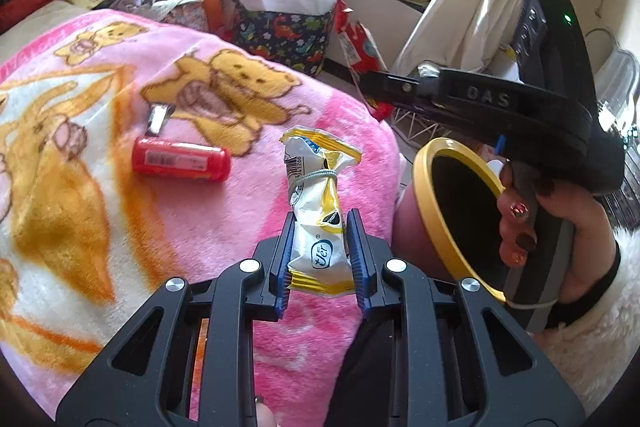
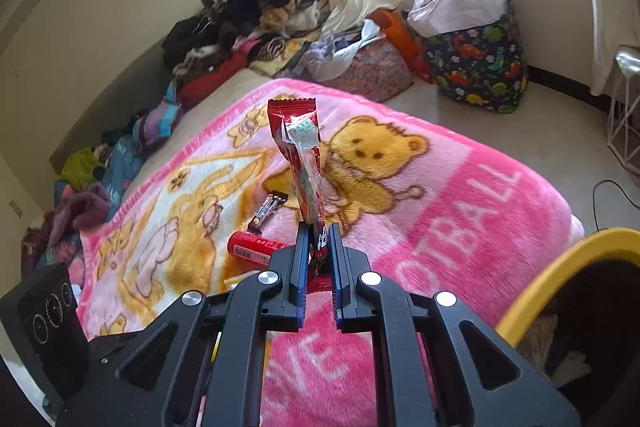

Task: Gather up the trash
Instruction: 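Carry the yellow-white wrapper and red wrapper over the yellow bin with both tools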

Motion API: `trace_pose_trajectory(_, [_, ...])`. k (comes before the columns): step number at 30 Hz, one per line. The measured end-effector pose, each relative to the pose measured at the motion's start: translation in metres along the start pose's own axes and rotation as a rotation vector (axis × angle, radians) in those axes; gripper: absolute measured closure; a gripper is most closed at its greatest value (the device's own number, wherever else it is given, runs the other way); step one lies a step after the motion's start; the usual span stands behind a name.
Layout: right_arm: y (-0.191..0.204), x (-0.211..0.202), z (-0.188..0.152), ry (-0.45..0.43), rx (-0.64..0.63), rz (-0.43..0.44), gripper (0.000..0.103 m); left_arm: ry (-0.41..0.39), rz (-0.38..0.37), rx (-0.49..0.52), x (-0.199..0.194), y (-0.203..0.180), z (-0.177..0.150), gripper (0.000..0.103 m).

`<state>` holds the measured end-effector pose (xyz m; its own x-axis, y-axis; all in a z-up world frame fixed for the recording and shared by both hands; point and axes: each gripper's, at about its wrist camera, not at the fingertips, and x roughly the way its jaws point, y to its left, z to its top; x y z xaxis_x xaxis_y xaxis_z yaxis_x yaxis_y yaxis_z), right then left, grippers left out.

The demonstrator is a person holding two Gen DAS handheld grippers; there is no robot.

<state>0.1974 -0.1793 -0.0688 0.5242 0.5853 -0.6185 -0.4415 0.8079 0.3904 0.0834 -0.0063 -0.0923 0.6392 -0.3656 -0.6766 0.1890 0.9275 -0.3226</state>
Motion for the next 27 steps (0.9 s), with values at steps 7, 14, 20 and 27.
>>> trace_pose_trajectory(7, [-0.013,-0.036,-0.009,-0.045,0.041,-0.007,0.093,-0.024,-0.013,0.036,-0.007,-0.020,0.006,0.084])
trace_pose_trajectory(14, [-0.022,-0.058,-0.023,-0.063,0.054,-0.035,0.093,-0.044,-0.026,0.062,-0.012,-0.036,0.008,0.084])
trace_pose_trajectory(20, [-0.031,-0.074,-0.033,-0.081,0.083,-0.052,0.093,-0.049,-0.038,0.081,-0.013,-0.045,0.009,0.084])
trace_pose_trajectory(27, [-0.038,-0.091,-0.044,-0.093,0.098,-0.063,0.093,-0.050,-0.052,0.095,-0.012,-0.055,0.010,0.084])
